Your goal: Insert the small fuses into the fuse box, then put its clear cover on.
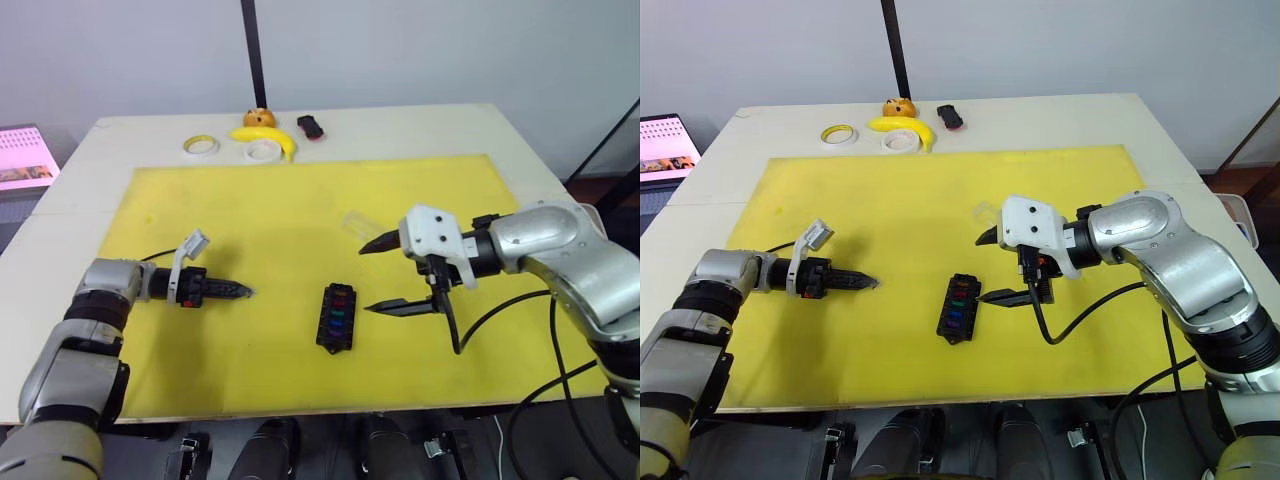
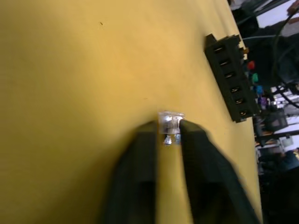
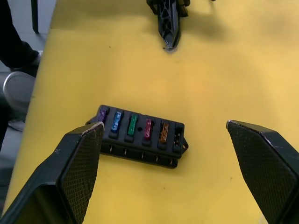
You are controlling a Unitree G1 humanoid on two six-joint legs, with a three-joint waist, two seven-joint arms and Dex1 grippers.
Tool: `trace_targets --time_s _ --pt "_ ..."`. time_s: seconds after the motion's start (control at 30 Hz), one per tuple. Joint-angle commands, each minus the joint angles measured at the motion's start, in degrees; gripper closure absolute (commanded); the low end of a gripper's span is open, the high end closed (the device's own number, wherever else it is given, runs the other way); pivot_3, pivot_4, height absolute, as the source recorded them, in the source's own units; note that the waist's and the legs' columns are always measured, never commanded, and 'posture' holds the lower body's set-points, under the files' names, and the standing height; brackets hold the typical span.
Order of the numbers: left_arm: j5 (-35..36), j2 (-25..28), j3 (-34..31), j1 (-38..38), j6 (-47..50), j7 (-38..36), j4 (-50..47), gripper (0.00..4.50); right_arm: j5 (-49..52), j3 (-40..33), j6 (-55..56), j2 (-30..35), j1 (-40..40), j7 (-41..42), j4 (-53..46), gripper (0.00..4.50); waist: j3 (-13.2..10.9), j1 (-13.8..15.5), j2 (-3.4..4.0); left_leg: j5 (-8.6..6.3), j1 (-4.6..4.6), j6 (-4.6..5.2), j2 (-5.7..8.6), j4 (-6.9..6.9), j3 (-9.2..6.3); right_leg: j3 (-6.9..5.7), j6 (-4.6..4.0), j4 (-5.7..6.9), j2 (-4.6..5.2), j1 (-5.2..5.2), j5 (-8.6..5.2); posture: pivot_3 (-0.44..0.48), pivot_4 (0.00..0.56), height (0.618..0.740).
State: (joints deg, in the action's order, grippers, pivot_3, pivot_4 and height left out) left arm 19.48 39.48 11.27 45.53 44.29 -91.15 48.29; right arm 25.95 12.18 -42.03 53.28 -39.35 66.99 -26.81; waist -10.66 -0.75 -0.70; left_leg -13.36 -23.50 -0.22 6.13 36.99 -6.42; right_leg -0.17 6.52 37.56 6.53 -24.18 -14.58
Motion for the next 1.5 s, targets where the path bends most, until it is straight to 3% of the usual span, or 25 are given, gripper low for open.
trace_targets --time_s 0.03,0.3,0.53,0.67,0.8,1.03,1.13,1.27,1.5 --pt "-1.9 0.1 -0.8 -1.0 -0.6 1.7 0.5 4.48 -0.4 -0.5 1.0 0.2 -0.4 0.4 -0.6 0.00 0.0 0.0 0.00 0.00 0.00 0.00 -0.01 0.01 0.00 0.00 0.00 0.00 0.02 0.00 0.00 0.000 0.150 0.740" --pt "0.9 0.6 -4.5 -2.7 1.4 2.5 -6.9 4.48 -1.2 0.2 1.4 -0.7 -0.3 0.2 -0.6 0.00 0.0 0.0 -0.01 0.00 0.00 0.00 -0.01 0.01 0.00 0.00 0.00 0.02 0.01 -0.01 0.00 0.000 0.150 0.740" --pt "10.4 0.4 -15.3 -5.2 9.0 9.5 -26.9 4.48 3.0 -2.1 -6.9 -6.3 -3.1 -4.9 2.0 0.00 0.0 0.0 -0.06 0.00 -0.18 -0.01 -0.01 0.05 -0.04 0.00 0.00 0.01 0.12 -0.15 0.00 0.000 0.150 0.740" --pt "17.5 -1.4 -20.4 -5.4 12.7 15.2 -42.5 4.48 11.6 -6.1 -22.0 -14.0 -10.5 -10.5 6.5 0.00 0.0 -0.3 -0.06 0.01 -0.28 -0.02 -0.01 0.05 -0.05 0.02 -0.02 0.01 0.14 -0.26 0.02 0.000 0.150 0.740" --pt "21.5 -3.2 -21.2 -5.9 13.0 19.1 -51.3 4.48 15.6 -10.8 -32.9 -20.9 -16.7 -16.8 13.6 0.00 0.0 -0.2 -0.05 0.02 -0.27 -0.04 -0.01 0.04 -0.07 0.04 -0.04 0.01 0.12 -0.27 0.03 0.000 0.150 0.740" --pt "24.3 -5.4 -20.4 -5.9 10.7 24.4 -56.0 4.48 18.0 -10.4 -36.7 -22.4 -19.4 -18.4 16.1 0.00 0.0 0.0 -0.05 0.01 -0.30 -0.03 0.04 0.04 -0.05 0.03 -0.03 -0.02 0.14 -0.27 0.03 0.000 0.150 0.740" --pt "24.4 -5.5 -20.1 -6.2 9.8 25.3 -55.8 4.50 18.2 -9.5 -36.4 -22.5 -19.8 -18.2 16.5 0.82 0.0 -0.3 -0.05 0.02 -0.29 -0.03 0.02 0.04 -0.05 0.01 -0.03 -0.01 0.10 -0.28 0.03 0.000 0.150 0.740" --pt "25.3 -4.9 -19.9 -7.3 9.5 25.9 -56.5 4.50 18.2 -9.3 -36.1 -23.3 -20.5 -19.0 17.5 2.74 0.0 -0.3 -0.05 0.02 -0.29 -0.03 0.01 0.04 -0.04 0.02 -0.03 -0.01 0.08 -0.28 0.04 0.000 0.150 0.740" --pt "26.4 -4.6 -19.7 -7.4 9.2 26.8 -56.5 4.50 19.1 -9.5 -36.8 -24.5 -20.9 -19.8 18.2 2.74 0.0 -0.1 -0.05 0.01 -0.30 -0.03 0.04 0.04 -0.04 0.02 -0.02 -0.01 0.08 -0.28 0.04 0.000 0.150 0.740"
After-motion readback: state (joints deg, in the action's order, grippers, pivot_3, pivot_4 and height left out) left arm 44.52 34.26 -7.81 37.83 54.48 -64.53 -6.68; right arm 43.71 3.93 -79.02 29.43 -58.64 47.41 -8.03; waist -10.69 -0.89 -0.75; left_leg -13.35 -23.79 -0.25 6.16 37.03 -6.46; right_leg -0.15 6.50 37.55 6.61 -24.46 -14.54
